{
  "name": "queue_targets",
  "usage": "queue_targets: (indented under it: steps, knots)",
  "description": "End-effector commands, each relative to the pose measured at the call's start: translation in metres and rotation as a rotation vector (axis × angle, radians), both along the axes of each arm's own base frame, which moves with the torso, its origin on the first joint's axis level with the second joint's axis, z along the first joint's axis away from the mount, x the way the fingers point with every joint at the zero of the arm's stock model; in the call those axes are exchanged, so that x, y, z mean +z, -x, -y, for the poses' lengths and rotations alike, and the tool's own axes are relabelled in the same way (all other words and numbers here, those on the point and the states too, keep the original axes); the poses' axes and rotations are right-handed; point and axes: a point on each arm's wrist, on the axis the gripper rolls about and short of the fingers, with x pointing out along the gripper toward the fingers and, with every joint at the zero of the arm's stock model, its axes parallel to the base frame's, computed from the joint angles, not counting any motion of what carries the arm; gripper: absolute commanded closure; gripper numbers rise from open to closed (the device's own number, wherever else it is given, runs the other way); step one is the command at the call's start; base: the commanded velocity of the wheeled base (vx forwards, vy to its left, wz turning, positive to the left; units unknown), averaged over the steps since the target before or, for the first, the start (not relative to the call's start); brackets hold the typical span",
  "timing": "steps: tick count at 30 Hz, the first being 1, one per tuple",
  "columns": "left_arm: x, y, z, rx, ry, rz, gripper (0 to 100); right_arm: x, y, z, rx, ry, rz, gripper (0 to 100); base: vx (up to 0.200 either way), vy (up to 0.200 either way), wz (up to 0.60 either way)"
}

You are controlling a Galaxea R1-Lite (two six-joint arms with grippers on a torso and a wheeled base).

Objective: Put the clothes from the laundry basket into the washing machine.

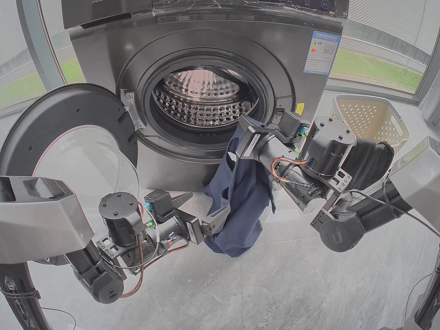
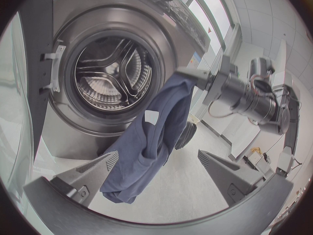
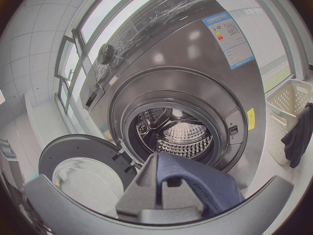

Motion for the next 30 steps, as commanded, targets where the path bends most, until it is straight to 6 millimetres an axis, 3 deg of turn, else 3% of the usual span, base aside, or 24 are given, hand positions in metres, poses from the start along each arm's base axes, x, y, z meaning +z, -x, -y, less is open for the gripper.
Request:
queue_targets:
  steps: [1,23,30]
  knots:
    - [-0.025,-0.005,0.003,0.000,-0.050,-0.058,0,0.009,0.004,0.001,0.004,-0.016,0.018,100,0.000,0.000,0.00]
    - [-0.061,-0.039,0.023,0.007,-0.083,-0.044,0,0.015,0.016,-0.005,0.036,-0.025,0.027,100,0.000,0.000,0.00]
    - [-0.074,-0.071,0.025,0.053,-0.061,-0.006,0,0.018,0.024,-0.010,0.056,-0.030,0.031,100,0.000,0.000,0.00]
